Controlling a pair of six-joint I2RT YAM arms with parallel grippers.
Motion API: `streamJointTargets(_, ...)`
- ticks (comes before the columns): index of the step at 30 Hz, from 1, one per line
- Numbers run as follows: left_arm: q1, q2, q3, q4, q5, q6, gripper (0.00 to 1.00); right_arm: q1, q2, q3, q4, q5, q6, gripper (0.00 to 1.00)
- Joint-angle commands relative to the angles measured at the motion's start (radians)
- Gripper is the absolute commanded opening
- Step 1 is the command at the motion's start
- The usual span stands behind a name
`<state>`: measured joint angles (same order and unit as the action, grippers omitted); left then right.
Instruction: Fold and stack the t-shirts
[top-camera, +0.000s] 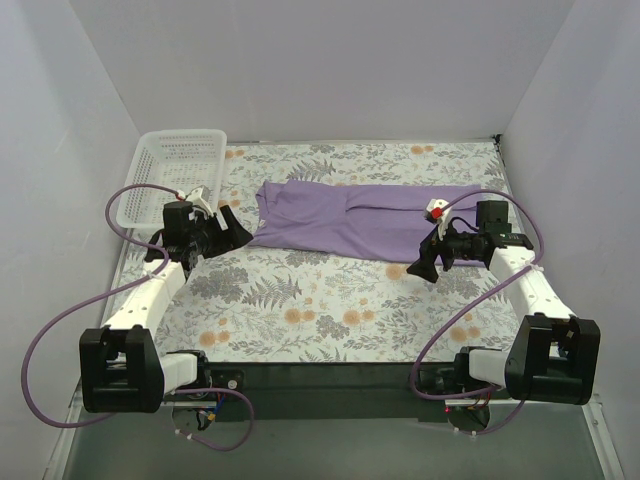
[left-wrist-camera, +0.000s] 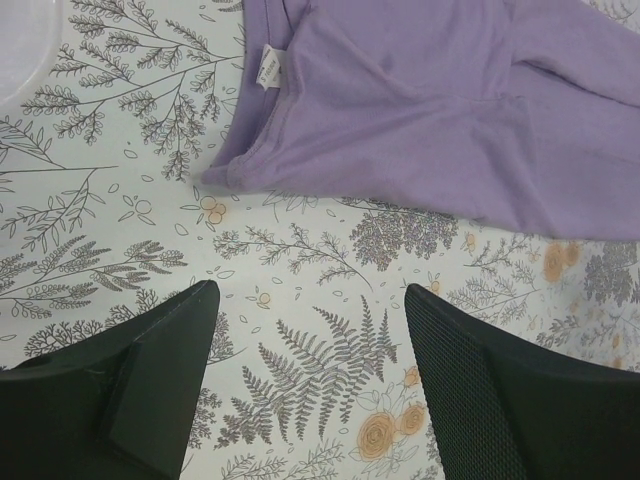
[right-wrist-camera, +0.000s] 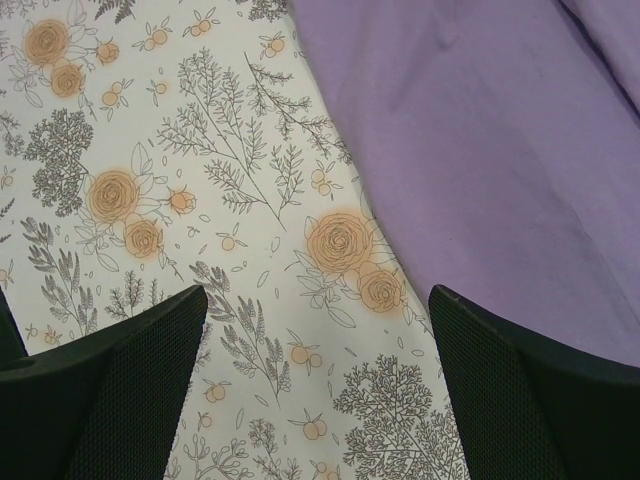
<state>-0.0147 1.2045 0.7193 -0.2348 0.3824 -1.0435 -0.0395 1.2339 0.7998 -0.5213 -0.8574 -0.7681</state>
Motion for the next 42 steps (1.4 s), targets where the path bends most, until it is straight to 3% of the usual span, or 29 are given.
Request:
streamJointTargets(1, -0.001, -0.031, 0.034, 0.002, -0.023, 0.030, 0.74, -0.005, -0.017, -0.008, 0.020, -0.034, -0.017, 0.98)
streamJointTargets(19, 0.001, 0.018, 0.089, 0.042, 0.041, 0.066, 0.74, -0.046, 0.018, 0.007, 0.024, -0.014, 0.015, 0.97)
streamJointTargets(31, -0.007, 0.316, 0.288, 0.046, 0.139, 0.085, 0.62, -0.115, 0.061, 0.013, 0.032, 0.008, 0.038, 0.96)
streamJointTargets(37, -0.068, 0.412, 0.354, 0.014, 0.055, 0.117, 0.57, -0.180, 0.067, 0.027, 0.037, 0.029, 0.055, 0.95)
streamJointTargets(42, -0.123, 0.466, 0.400, -0.038, -0.101, 0.168, 0.53, -0.230, 0.075, 0.035, 0.035, 0.026, 0.066, 0.95)
